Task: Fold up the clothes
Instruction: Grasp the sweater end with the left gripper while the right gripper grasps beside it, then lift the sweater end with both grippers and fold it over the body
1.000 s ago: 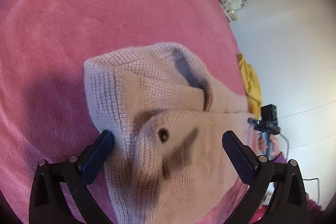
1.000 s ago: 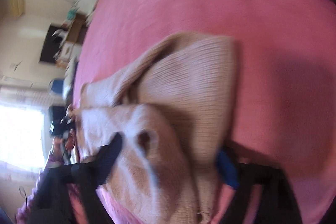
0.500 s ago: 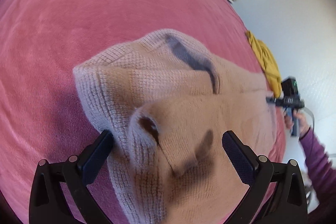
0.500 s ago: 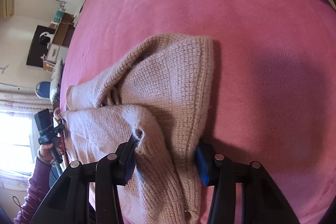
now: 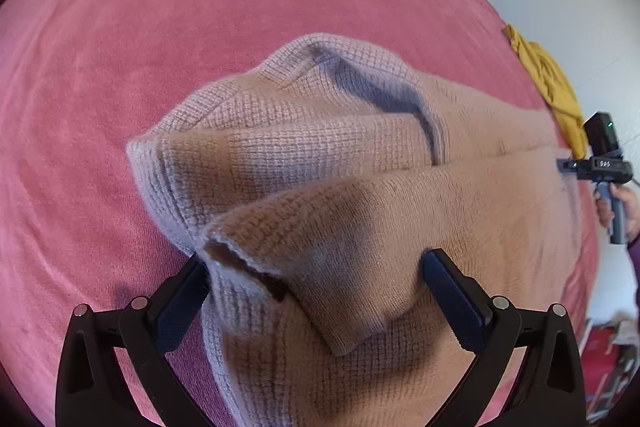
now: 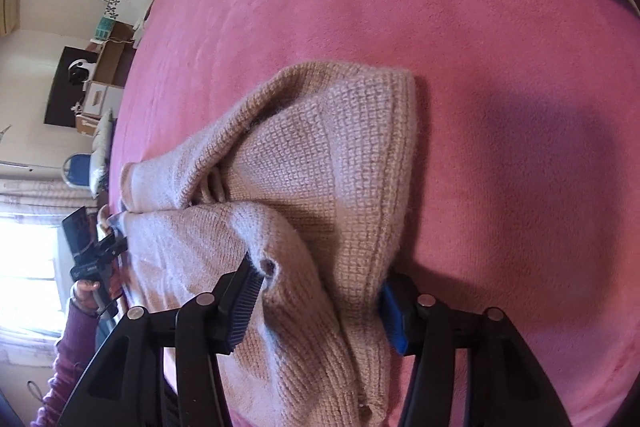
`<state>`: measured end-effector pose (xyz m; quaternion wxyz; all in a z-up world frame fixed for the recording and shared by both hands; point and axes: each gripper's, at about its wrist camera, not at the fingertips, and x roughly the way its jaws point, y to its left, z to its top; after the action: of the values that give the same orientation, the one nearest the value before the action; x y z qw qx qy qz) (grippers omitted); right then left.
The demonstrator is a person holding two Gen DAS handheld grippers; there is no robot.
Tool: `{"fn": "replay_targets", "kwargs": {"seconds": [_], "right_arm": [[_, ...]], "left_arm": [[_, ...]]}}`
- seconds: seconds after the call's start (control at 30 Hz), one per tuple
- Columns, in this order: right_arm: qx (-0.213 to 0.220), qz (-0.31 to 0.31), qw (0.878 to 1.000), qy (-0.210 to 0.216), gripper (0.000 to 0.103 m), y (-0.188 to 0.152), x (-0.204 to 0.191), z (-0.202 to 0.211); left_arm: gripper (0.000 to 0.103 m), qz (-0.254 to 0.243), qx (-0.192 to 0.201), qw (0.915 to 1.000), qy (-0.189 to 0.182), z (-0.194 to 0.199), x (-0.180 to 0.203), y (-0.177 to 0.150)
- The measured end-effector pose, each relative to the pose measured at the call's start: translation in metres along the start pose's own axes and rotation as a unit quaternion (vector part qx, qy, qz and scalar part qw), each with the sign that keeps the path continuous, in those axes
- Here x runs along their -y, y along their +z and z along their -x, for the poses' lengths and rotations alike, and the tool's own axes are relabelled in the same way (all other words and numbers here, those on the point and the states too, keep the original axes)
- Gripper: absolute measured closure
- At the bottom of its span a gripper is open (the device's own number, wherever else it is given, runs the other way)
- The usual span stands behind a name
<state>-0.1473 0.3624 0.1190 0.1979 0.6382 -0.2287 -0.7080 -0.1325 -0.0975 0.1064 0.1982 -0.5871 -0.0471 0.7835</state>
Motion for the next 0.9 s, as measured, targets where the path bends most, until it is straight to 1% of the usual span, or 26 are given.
{"fn": "replay_targets", "kwargs": {"seconds": [0.07, 0.1, 0.13, 0.17, 0.2, 0.23, 0.27, 0.4, 0.47, 0.7, 0.77, 0.8, 0.87, 0.9], "right_arm": [[0.014, 0.002, 1.0, -0.022, 0.066, -0.004, -0.002, 0.002], [0.019, 0.004, 0.999, -0.032, 0.068, -0.006, -0.003, 0.002], [0.023, 0.004, 0.999, -0.038, 0.072, -0.008, -0.003, 0.003], [0.027, 0.002, 0.999, -0.037, 0.075, -0.008, -0.003, 0.003], [0.029, -0.003, 0.999, -0.036, 0.076, -0.008, -0.002, 0.003], [0.031, -0.009, 0.999, -0.035, 0.078, -0.009, -0.001, 0.003], [0.033, -0.01, 0.999, -0.035, 0.08, -0.009, -0.001, 0.003], [0.044, 0.005, 0.998, -0.048, 0.083, -0.013, -0.005, 0.005], [0.053, 0.009, 0.997, -0.053, 0.084, -0.016, -0.008, 0.008], [0.094, 0.021, 0.994, -0.055, 0.087, -0.028, -0.02, 0.029], [0.106, 0.028, 0.992, -0.056, 0.087, -0.031, -0.026, 0.04], [0.111, 0.032, 0.992, -0.058, 0.087, -0.033, -0.03, 0.046], [0.12, 0.039, 0.99, -0.059, 0.087, -0.036, -0.041, 0.057], [0.124, 0.042, 0.99, -0.057, 0.087, -0.039, -0.047, 0.062]], "left_arm": [[0.008, 0.0, 0.006, 0.9999, 0.015, 0.003, -0.002, -0.002], [0.02, 0.007, 0.012, 0.9996, 0.025, 0.006, -0.005, -0.002], [0.036, 0.016, 0.019, 0.9991, 0.034, 0.01, -0.008, -0.002], [0.044, 0.03, 0.025, 0.9986, 0.036, 0.014, -0.012, -0.002], [0.065, 0.044, 0.03, 0.9983, 0.024, 0.017, -0.017, -0.001], [0.075, 0.055, 0.034, 0.9978, 0.013, 0.021, -0.021, 0.0], [0.076, 0.058, 0.033, 0.9977, 0.009, 0.022, -0.023, 0.0], [0.081, 0.014, 0.052, 0.9974, 0.047, 0.026, -0.011, -0.006], [0.081, -0.003, 0.066, 0.9955, 0.067, 0.029, -0.006, -0.011], [0.083, -0.042, 0.095, 0.9881, 0.114, 0.049, 0.006, -0.024], [0.083, -0.042, 0.104, 0.9866, 0.119, 0.055, 0.02, -0.028], [0.083, -0.038, 0.11, 0.9863, 0.117, 0.062, 0.02, -0.03], [0.083, -0.03, 0.12, 0.9863, 0.109, 0.073, 0.023, -0.033], [0.083, -0.025, 0.127, 0.9863, 0.102, 0.084, 0.019, -0.037]]}}
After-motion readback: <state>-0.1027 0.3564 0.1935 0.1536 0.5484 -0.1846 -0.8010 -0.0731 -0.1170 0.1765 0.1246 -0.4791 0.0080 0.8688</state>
